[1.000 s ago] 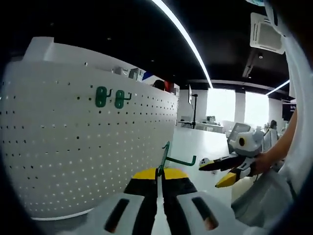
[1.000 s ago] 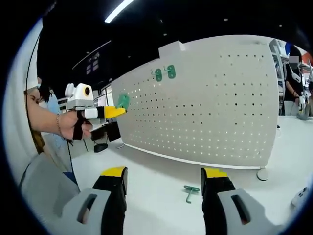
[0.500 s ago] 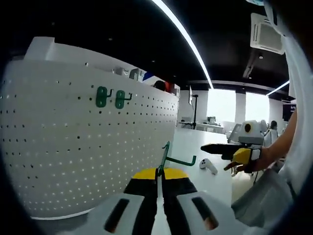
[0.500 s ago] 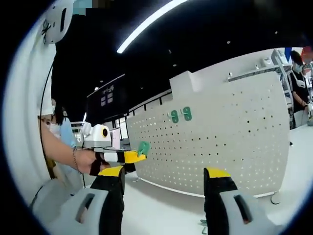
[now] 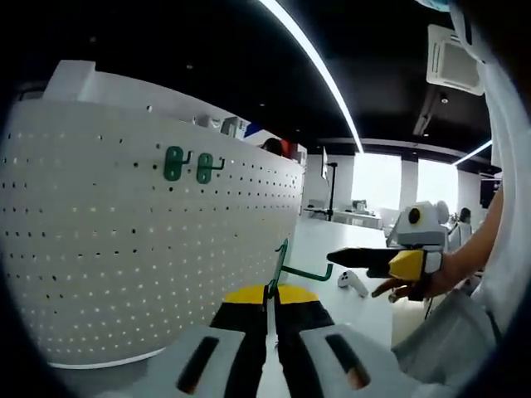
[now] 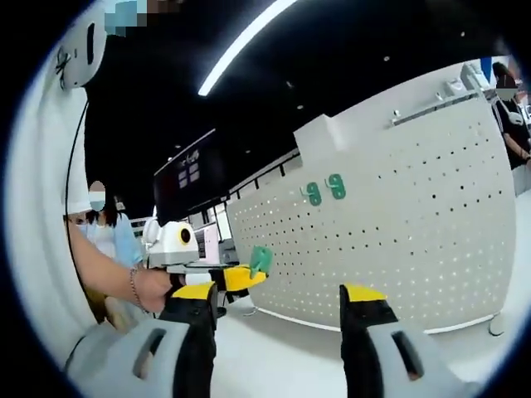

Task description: Insert the hook assembly into the mounting plate slot until the hook locks in place.

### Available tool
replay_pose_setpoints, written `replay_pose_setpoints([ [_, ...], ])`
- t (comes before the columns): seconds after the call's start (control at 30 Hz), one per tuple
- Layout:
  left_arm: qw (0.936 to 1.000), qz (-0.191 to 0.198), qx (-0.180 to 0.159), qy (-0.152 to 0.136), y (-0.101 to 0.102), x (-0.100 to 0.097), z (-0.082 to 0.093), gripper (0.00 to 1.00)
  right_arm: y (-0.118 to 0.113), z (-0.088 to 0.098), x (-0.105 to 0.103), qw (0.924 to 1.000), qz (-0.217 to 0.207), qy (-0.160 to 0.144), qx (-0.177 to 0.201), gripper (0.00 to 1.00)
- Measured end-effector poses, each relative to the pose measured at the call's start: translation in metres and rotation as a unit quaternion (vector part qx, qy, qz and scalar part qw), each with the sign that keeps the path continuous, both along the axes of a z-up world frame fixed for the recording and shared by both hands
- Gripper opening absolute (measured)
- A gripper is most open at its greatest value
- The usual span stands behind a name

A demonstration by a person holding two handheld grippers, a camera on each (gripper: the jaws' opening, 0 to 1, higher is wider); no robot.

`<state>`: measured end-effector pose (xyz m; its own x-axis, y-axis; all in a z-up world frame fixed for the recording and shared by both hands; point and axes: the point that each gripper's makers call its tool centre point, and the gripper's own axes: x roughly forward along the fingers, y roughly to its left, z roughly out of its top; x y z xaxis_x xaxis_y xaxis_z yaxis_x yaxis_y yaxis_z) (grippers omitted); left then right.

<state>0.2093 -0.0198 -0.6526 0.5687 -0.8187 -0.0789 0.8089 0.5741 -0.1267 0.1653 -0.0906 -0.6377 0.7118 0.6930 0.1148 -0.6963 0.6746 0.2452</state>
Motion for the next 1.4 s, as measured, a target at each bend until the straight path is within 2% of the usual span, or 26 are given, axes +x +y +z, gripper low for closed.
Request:
replay_pose_setpoints([
  [1.07, 0.9998, 0.009, -0.015, -0.002, 0.002, 0.001, 0.008, 0.01, 0.041, 0.013, 0.016, 0.999, 0.035, -0.001, 0.026, 0.38],
  [1.4, 0.9998, 0.011, -0.018, -0.002, 0.003, 0.001, 0.01, 0.01, 0.053, 0.018, 0.021, 0.9989, 0.037, -0.004, 0.03, 0.29],
])
